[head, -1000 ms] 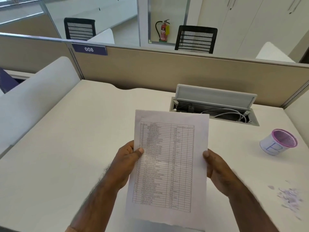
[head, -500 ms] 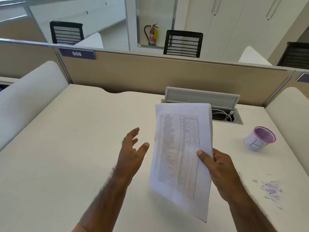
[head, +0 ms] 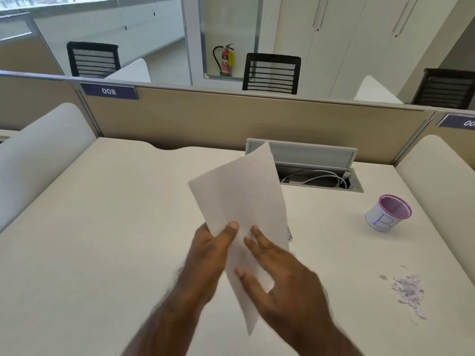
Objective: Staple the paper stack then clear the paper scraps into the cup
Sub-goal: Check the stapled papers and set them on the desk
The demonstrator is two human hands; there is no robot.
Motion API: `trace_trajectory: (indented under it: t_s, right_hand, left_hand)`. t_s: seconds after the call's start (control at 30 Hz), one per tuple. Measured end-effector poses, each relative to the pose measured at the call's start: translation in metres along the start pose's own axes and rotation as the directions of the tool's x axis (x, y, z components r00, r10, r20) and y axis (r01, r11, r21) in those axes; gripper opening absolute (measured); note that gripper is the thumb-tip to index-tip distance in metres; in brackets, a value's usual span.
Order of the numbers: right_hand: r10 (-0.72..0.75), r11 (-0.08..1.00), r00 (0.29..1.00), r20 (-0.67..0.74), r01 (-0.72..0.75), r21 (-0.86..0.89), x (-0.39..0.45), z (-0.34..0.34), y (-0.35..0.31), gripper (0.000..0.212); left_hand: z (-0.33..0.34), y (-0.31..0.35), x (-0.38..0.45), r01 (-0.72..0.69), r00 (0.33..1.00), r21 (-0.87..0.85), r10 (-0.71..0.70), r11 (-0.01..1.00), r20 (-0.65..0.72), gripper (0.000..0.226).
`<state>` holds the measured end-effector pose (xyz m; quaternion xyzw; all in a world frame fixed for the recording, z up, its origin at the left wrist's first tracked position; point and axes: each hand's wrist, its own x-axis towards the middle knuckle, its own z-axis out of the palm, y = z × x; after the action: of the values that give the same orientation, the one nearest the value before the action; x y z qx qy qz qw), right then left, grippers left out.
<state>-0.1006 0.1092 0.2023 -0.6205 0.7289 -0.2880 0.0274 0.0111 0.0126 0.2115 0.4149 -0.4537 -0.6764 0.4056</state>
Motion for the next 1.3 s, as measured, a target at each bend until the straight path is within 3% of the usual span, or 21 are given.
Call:
trace_trajectory:
  t_s: [0.13, 0.17, 0.23, 0.3, 0.4, 0.5, 0.57, 0.6, 0.67, 0.73, 0.77, 0.83, 0.93, 1.07, 1.3]
  right_hand:
    - [0.184, 0.957, 0.962, -0.2, -0.128, 0.261, 0.043, -0.031, 0.036, 0.065]
    - [0.265, 0.913, 0.949, -0.173, -0.189, 0.362, 0.055, -0.042, 0.041, 0.07]
    - [0.346, 0.705, 0.938, 0.039, -0.287, 0.649, 0.077, -0.064, 0.042, 0.074]
    - [0.256, 0.5, 0.944, 0.208, -0.313, 0.807, 0.085, -0.081, 0.038, 0.06]
    - [0.228, 0.43, 0.949, 0.217, -0.298, 0.852, 0.089, -0.094, 0.023, 0.029]
    - [0.217, 0.392, 0.96, 0.177, -0.252, 0.885, 0.088, -0.1, 0.011, 0.021]
    - [0.211, 0.388, 0.964, 0.16, -0.233, 0.892, 0.089, -0.106, 0.004, 0.022]
    - [0.205, 0.391, 0.967, 0.153, -0.224, 0.893, 0.089, -0.109, 0.002, 0.022]
    - [0.183, 0.401, 0.972, 0.144, -0.208, 0.892, 0.089, -0.112, -0.004, 0.021]
    - [0.167, 0.432, 0.976, 0.14, -0.2, 0.879, 0.088, -0.114, -0.009, 0.022]
    - [0.16, 0.453, 0.978, 0.135, -0.195, 0.87, 0.088, -0.114, -0.011, 0.022]
    - [0.137, 0.488, 0.982, 0.129, -0.18, 0.854, 0.086, -0.116, -0.016, 0.024]
    - [0.089, 0.475, 0.987, 0.133, -0.16, 0.865, 0.086, -0.12, -0.025, 0.026]
    - [0.081, 0.454, 0.985, 0.149, -0.17, 0.875, 0.084, -0.126, -0.031, 0.027]
    - [0.144, 0.472, 0.979, 0.144, -0.196, 0.86, 0.081, -0.135, -0.03, 0.021]
  left_hand:
    - [-0.032, 0.012, 0.011, 0.007, 0.997, -0.019, -0.006, 1.0, 0.077, 0.016]
    - [-0.038, 0.016, 0.012, 0.015, 0.994, -0.013, -0.013, 1.0, 0.106, 0.017]
    - [-0.048, 0.023, 0.013, 0.038, 0.984, -0.029, -0.033, 0.999, 0.174, 0.018]
    - [-0.054, 0.029, 0.015, 0.05, 0.977, -0.045, -0.04, 0.998, 0.208, 0.02]
    - [-0.063, 0.036, 0.019, 0.031, 0.974, 0.014, -0.033, 0.999, 0.225, 0.062]
    - [-0.062, 0.053, 0.023, -0.022, 0.985, 0.037, 0.015, 0.999, 0.171, 0.047]
    - [-0.06, 0.071, 0.027, -0.176, 0.984, 0.132, 0.172, 0.976, 0.045, 0.065]
    - [-0.06, 0.082, 0.029, -0.28, 0.954, 0.226, 0.297, 0.933, -0.044, 0.077]
    - [-0.052, 0.109, 0.022, -0.453, 0.831, 0.46, 0.548, 0.764, -0.091, 0.072]
    - [-0.031, 0.132, 0.006, -0.576, 0.723, 0.624, 0.685, 0.528, 0.087, 0.063]
    - [-0.018, 0.141, -0.002, -0.614, 0.695, 0.665, 0.69, 0.425, 0.201, 0.062]
    - [0.007, 0.156, -0.011, -0.637, 0.708, 0.694, 0.611, 0.336, 0.355, 0.066]
    - [0.025, 0.165, -0.01, -0.595, 0.785, 0.718, 0.455, 0.362, 0.42, 0.06]
    - [0.028, 0.167, -0.009, -0.556, 0.828, 0.68, 0.387, 0.479, 0.405, 0.03]
    - [0.028, 0.173, -0.01, -0.528, 0.845, 0.627, 0.282, 0.574, 0.453, 0.015]
